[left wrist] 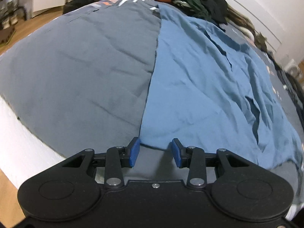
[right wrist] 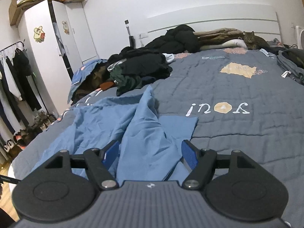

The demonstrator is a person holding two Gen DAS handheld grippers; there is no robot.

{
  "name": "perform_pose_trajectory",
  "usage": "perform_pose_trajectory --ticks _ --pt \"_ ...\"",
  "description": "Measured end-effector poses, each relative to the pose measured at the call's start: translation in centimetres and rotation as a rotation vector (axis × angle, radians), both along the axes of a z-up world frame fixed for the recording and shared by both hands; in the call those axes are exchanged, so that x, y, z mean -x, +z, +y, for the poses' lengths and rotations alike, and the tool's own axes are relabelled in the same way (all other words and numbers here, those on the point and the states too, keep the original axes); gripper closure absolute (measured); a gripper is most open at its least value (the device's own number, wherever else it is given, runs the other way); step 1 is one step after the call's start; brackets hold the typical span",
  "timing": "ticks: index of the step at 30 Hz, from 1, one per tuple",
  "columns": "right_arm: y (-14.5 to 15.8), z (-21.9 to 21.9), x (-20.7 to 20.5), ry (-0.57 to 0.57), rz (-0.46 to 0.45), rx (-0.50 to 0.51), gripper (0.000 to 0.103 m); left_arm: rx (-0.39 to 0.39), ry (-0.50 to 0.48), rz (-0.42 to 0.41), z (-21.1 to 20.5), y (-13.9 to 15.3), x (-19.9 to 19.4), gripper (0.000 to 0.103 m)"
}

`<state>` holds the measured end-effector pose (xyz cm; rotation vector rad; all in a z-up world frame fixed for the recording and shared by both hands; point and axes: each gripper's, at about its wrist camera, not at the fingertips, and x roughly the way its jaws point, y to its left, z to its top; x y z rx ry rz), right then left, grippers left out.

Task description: Fold clothes

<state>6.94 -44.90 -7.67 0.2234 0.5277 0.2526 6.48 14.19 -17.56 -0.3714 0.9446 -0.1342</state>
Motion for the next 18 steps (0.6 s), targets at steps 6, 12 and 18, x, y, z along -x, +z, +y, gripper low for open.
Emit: perform_pose_trajectory --ticks 6,12,18 --pt "0.1 0.1 0.3 0.015 -0.003 -0.016 0.031 -0.014 0.003 -0.034 -1.0 0.9 -0.4 0.093" --pt "0.5 -0.2 0.4 0.011 -0.007 -0.045 0.031 -0.085 0.039 -0.080 0.8 3.7 0.1 0.099" --pt "0.8 -1.0 0.4 -0.011 -0.006 -0.033 0.031 -0.166 0.143 -0.132 5.4 8.1 1.3 0.103"
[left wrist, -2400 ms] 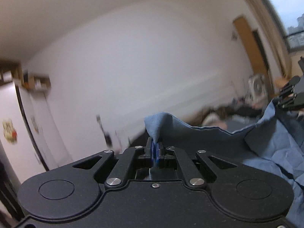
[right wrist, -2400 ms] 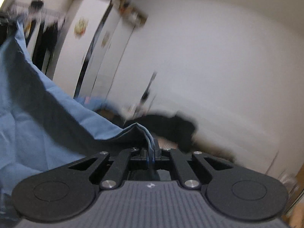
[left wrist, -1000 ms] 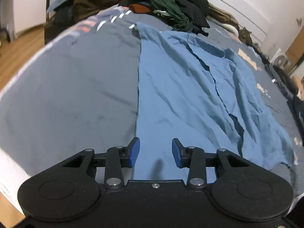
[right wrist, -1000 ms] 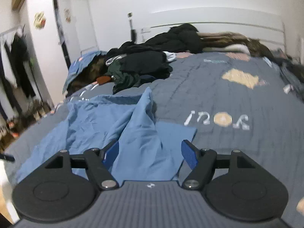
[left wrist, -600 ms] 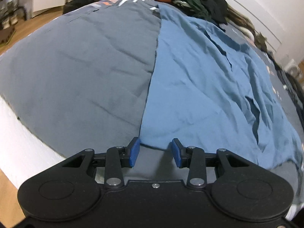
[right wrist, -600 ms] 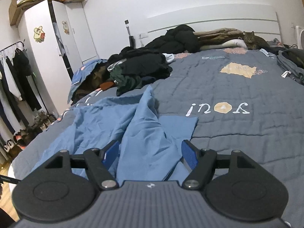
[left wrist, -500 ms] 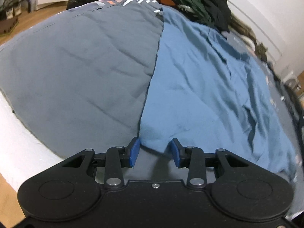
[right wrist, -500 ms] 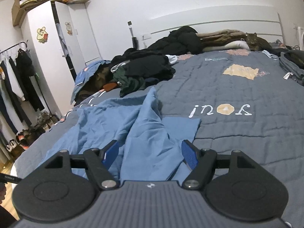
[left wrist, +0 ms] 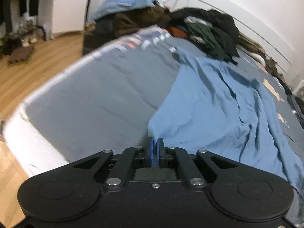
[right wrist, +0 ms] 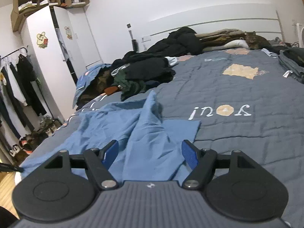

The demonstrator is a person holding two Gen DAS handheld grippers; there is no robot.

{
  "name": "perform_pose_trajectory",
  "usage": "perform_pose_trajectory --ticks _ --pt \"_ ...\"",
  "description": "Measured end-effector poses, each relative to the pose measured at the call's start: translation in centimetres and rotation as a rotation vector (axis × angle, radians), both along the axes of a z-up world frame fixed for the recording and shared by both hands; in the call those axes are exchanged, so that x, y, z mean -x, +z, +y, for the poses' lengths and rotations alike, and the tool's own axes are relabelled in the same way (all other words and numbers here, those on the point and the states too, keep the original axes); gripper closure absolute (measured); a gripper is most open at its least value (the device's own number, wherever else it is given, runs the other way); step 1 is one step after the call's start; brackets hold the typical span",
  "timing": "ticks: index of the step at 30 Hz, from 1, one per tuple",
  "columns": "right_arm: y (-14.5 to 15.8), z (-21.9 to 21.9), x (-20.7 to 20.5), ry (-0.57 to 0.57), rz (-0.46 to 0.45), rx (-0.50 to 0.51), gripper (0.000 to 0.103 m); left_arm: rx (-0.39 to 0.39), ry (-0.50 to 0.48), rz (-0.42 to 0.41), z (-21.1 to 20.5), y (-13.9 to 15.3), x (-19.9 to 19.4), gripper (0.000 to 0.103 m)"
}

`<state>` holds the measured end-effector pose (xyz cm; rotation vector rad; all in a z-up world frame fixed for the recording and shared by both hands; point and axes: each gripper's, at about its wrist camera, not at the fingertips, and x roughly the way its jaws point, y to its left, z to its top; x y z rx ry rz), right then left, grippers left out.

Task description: Fold clothes

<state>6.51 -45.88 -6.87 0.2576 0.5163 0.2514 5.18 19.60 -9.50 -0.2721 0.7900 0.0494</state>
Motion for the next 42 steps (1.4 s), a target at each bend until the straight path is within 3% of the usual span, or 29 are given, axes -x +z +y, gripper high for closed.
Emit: perform_pose_trajectory --ticks 4,7,10,16,20,23,27,32,35,42 --pt "-0.1 -1.6 -0.2 -0.051 0.005 0.000 0.031 0.004 0.063 0.014 2.9 1.1 0.8 0.103" --pt "-0.5 -2.7 -0.7 -0.074 0.023 -0.024 0.031 0.002 -0.001 -0.004 1.1 2.2 1.1 0.103" --pt "-1.3 -3.1 -1.4 -0.077 0.050 -0.058 0.031 -0.001 -0.136 -0.046 -4.1 3.8 0.2 0.103" --pt "-2.4 -2.9 -3.0 -0.058 0.097 -0.077 0.031 0.010 -0.379 -0.187 -19.1 6.0 -2.6 0.100" --pt "-2.7 -2.9 -3.5 -0.054 0.104 -0.082 0.031 0.014 -0.463 -0.221 -28.0 4.3 -4.4 0.087" --pt "-2.8 -2.8 -3.9 -0.048 0.107 -0.076 0.031 0.112 -0.474 -0.214 -31.9 1.9 -5.6 0.081" --pt "-3.0 -3.0 -4.2 -0.033 0.117 -0.063 0.031 0.086 -0.541 -0.194 -34.0 -0.1 -6.2 0.072" --pt "-3.8 -3.4 -5.8 -0.041 0.152 -0.073 0.031 0.066 -0.586 -0.225 -34.5 -0.3 -6.3 0.064" --pt "-4.3 -3.6 -7.6 -0.023 0.175 -0.083 0.031 0.098 -0.582 -0.242 -34.2 -0.3 -6.6 0.062" --pt "-5.4 -4.0 -13.7 -0.017 0.232 -0.099 0.031 0.092 -0.602 -0.236 -34.6 -0.4 -7.1 0.060"
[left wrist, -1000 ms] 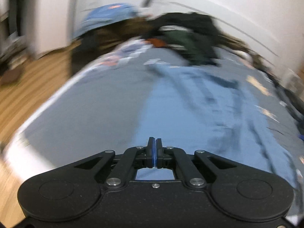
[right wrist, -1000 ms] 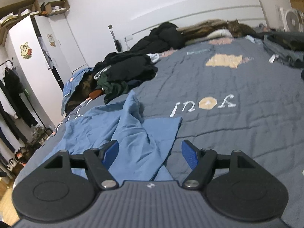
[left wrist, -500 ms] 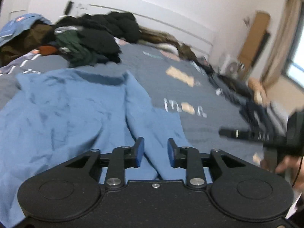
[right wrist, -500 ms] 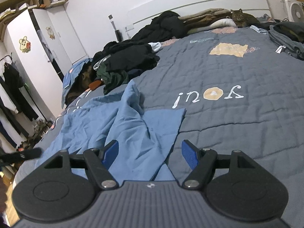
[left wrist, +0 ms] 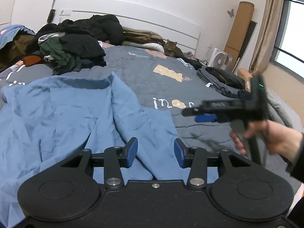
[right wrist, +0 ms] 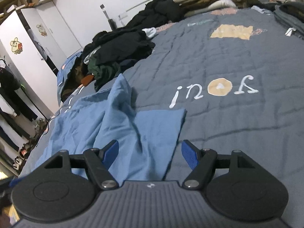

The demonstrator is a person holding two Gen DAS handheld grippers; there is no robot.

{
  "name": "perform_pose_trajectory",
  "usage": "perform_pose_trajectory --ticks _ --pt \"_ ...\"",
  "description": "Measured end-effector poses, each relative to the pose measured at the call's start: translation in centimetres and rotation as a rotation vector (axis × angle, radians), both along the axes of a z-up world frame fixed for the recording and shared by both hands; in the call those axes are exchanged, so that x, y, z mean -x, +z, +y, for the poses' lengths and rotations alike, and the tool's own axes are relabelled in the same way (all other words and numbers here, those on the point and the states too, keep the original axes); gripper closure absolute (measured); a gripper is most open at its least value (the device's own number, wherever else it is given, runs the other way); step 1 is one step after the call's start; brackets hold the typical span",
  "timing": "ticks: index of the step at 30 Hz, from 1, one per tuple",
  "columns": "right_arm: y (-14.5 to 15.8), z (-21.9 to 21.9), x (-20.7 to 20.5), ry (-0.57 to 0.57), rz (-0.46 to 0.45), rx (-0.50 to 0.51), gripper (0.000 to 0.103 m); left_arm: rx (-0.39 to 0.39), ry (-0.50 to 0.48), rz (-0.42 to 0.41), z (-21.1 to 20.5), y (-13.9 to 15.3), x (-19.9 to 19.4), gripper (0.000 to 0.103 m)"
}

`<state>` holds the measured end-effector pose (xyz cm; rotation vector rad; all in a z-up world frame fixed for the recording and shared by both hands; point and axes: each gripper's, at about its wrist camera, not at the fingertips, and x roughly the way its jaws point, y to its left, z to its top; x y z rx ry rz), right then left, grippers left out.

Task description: Fold clothes

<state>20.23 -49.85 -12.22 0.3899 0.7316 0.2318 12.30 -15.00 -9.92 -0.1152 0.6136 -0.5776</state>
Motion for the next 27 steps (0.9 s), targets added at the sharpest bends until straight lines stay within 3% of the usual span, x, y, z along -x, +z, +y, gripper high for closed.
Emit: perform_pose_trajectory --ticks 12,15,17,21,27 --pt "-2.9 0.9 -8.5 -0.003 0.146 0.161 0.045 0.077 0.037 0.006 1.3 0.8 -0.8 0.060" --pt "-3.4 1.7 -9.1 0.022 0.154 0.181 0.071 0.096 0.046 0.010 1.6 0.9 -1.0 0.060" --pt "-3.4 2.1 -9.4 0.019 0.154 0.197 0.097 0.102 0.046 0.009 1.7 1.0 -1.0 0.060" --pt "-2.3 1.5 -9.7 -0.001 0.118 0.209 0.102 0.103 0.053 0.014 1.9 0.9 -1.1 0.060" --pt "2.4 -3.1 -10.3 -0.131 -0.002 0.289 0.103 0.096 0.052 0.024 1.5 0.6 -1.4 0.060"
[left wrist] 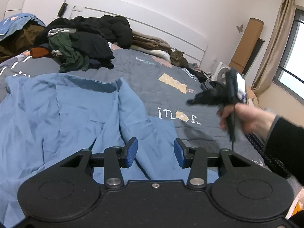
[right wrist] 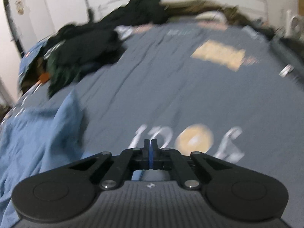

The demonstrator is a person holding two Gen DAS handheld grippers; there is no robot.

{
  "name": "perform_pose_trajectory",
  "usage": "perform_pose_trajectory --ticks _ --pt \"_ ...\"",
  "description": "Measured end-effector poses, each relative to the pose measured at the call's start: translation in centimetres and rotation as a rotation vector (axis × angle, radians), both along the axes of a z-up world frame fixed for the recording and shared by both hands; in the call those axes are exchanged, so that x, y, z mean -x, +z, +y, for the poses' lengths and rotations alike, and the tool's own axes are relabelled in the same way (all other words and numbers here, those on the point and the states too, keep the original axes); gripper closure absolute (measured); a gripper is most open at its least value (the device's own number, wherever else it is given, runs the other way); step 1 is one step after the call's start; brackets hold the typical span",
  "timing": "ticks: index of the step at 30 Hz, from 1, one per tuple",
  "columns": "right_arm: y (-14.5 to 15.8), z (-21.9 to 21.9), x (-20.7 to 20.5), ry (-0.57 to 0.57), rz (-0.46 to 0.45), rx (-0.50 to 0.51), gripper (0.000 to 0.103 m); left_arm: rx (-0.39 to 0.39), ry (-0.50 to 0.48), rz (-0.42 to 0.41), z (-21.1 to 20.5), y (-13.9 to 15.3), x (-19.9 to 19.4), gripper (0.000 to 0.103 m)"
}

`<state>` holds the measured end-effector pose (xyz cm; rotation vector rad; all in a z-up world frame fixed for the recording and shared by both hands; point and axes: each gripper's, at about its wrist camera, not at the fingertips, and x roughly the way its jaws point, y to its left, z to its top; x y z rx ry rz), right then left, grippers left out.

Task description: Fold clothes

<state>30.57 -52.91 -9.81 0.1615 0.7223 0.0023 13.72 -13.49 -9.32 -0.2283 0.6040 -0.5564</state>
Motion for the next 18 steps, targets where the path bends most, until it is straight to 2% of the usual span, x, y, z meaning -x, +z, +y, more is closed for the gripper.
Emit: perform_pose_trajectory --ticks 2,5,9,12,15,16,17,18 --pt "1.6 -1.8 -0.5 -0.034 -0.021 0.021 0.103 -0.001 0.001 0.005 -0.1 -0.2 -0.2 0.060" --pt "2.3 -2.9 -0.9 0.046 0.015 -0.053 0.101 0.001 0.004 0.017 -0.4 -0.5 -0.7 0.060" --pt "0.1 -1.5 0.0 0.167 0.051 -0.119 0.099 0.004 -0.005 0.024 -0.9 -0.7 -0.9 0.060" --pt "-2.7 -0.6 -0.2 0.197 0.120 -0.170 0.096 -0.004 -0.021 0.011 -1.3 -0.6 -0.6 0.060" --pt "-5.0 0.1 -0.5 0.202 0.167 -0.216 0.088 -0.007 -0.019 0.009 -1.2 -0.7 -0.6 0.060" --pt "-5.5 0.2 -0.6 0.209 0.179 -0.234 0.082 -0.005 -0.013 0.013 -1.2 -0.8 -0.6 0.059" --pt "-5.7 0.3 -0.6 0.213 0.186 -0.244 0.072 -0.003 -0.007 0.017 -1.1 -0.8 -0.7 0.059" --pt "-5.9 0.4 -0.5 0.214 0.192 -0.250 0.067 -0.001 -0.006 0.019 -1.0 -0.8 -0.7 0.059"
